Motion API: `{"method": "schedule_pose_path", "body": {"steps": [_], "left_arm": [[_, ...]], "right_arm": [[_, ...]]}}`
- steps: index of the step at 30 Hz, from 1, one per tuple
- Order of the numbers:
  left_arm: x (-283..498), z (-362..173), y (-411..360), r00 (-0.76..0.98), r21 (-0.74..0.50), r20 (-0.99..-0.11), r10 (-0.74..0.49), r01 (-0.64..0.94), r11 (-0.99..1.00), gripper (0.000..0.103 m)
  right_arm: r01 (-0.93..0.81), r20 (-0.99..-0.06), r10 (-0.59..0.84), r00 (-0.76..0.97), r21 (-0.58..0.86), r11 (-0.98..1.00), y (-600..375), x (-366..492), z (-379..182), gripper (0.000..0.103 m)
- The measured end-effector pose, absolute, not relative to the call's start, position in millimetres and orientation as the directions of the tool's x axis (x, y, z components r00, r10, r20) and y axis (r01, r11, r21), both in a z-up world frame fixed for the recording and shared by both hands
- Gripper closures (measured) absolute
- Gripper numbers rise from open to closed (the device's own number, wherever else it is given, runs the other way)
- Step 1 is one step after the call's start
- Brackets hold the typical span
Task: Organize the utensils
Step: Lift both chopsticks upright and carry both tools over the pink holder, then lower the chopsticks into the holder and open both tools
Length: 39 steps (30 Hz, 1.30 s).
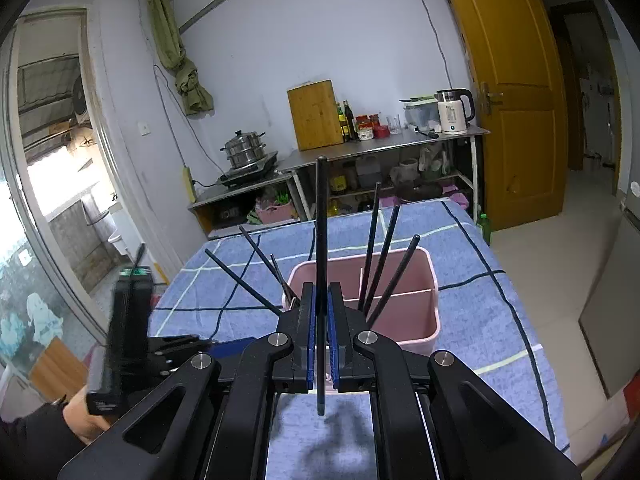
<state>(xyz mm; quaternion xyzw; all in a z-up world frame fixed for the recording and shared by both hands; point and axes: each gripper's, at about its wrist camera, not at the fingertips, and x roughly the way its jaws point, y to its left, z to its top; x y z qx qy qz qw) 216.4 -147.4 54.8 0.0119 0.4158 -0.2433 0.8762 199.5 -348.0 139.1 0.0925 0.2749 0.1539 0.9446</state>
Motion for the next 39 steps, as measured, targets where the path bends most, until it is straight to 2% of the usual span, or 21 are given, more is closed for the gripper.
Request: {"method": "schedule_pose_path", "body": {"steps": [6,10,12,21,39], "left_arm": [[228.0,44.5,-155.2,0.509,-0.176,-0.759,-0.405,0.439,0.881,0.069],[230.4,42.5,-157.1,0.501,-0.174,-0.764,-0.406,0.446,0.878,0.09],[231.1,42.7,-155.4,0.501,-0.181,-0.761,-0.411,0.444,0.877,0.093],[223.3,62.0,-149.8,0.526,-0.2,-0.726,-0.443,0.455,0.868,0.097],[197.7,145.8,-127.6,0.589,-0.246,-0.611,-0.528,0.493,0.834,0.097]], "right_arm": [[-0.243,-0.492,0.346,0.799,0.263,0.934,-347.8,203.3,138.2,0.098],[-0.246,-0.494,0.349,0.797,0.261,0.933,-345.9,205.2,137.0,0.098],[-0.247,-0.495,0.35,0.795,0.261,0.933,-345.0,205.9,136.5,0.098],[-0.247,-0.498,0.345,0.796,0.253,0.935,-340.6,205.2,136.9,0.098],[-0.235,-0.445,0.32,0.836,0.238,0.943,-342.1,191.9,166.6,0.098]]}}
